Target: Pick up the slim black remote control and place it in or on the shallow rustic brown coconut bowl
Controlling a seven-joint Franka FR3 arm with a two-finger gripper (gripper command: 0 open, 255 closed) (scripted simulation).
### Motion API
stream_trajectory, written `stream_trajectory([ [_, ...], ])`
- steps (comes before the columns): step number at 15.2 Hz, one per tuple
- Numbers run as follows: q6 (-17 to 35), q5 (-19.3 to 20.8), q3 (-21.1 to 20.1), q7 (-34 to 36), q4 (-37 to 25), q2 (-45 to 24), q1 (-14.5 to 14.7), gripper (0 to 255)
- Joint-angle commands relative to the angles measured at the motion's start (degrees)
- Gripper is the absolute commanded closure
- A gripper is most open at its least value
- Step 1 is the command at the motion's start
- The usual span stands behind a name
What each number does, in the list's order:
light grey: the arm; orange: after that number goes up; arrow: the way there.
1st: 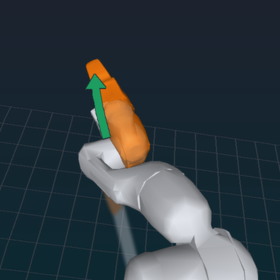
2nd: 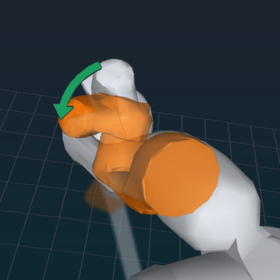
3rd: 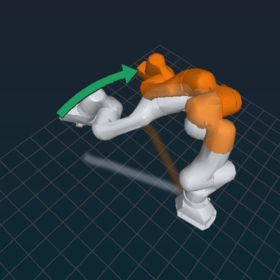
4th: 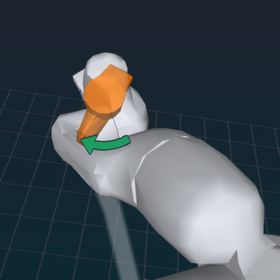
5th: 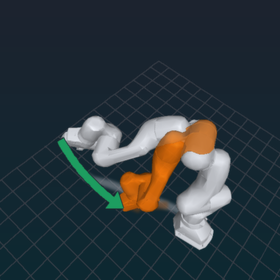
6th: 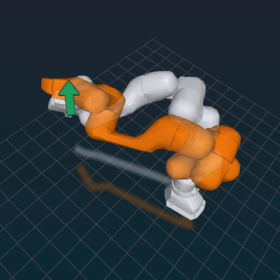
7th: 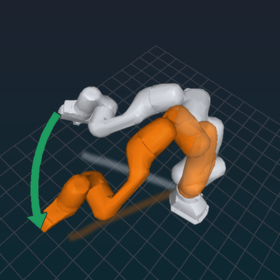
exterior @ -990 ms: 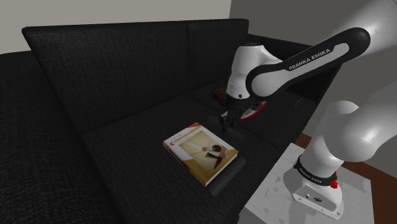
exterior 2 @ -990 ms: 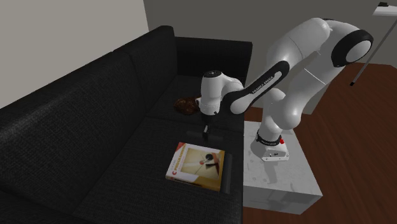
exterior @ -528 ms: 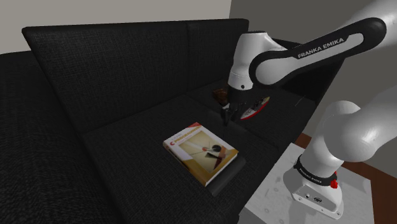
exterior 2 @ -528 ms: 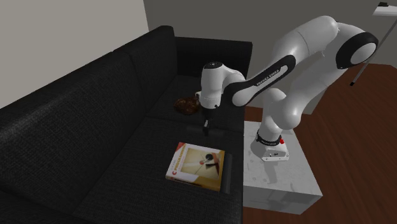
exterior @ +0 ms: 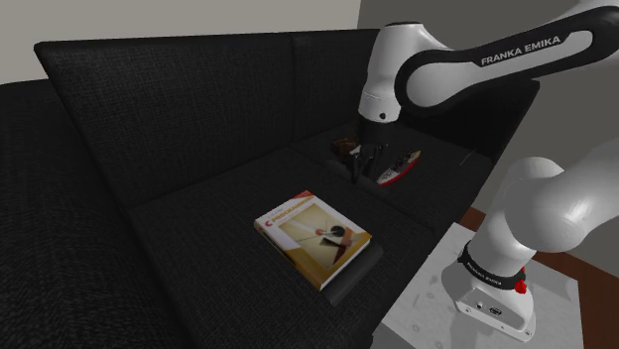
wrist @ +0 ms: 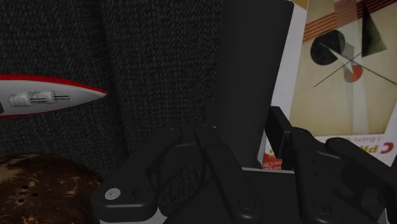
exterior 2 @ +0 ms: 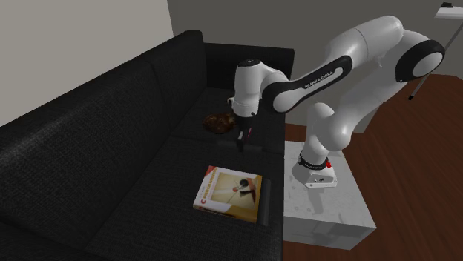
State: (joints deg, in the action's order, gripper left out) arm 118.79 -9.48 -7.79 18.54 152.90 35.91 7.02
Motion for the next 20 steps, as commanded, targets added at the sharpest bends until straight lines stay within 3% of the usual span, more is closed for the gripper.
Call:
stream_trajectory([
  [1, -1.84, 0.18, 0.15, 0.11, -1.2, 0.62, -0.07, 255],
  [10, -0.47, 5.44, 8.84, -10.68, -6.76, -7.21, -5.92, 255],
  [20, 0.54, 7.67, 18.15, -23.49, -19.18, -21.37, -10.63, 255],
])
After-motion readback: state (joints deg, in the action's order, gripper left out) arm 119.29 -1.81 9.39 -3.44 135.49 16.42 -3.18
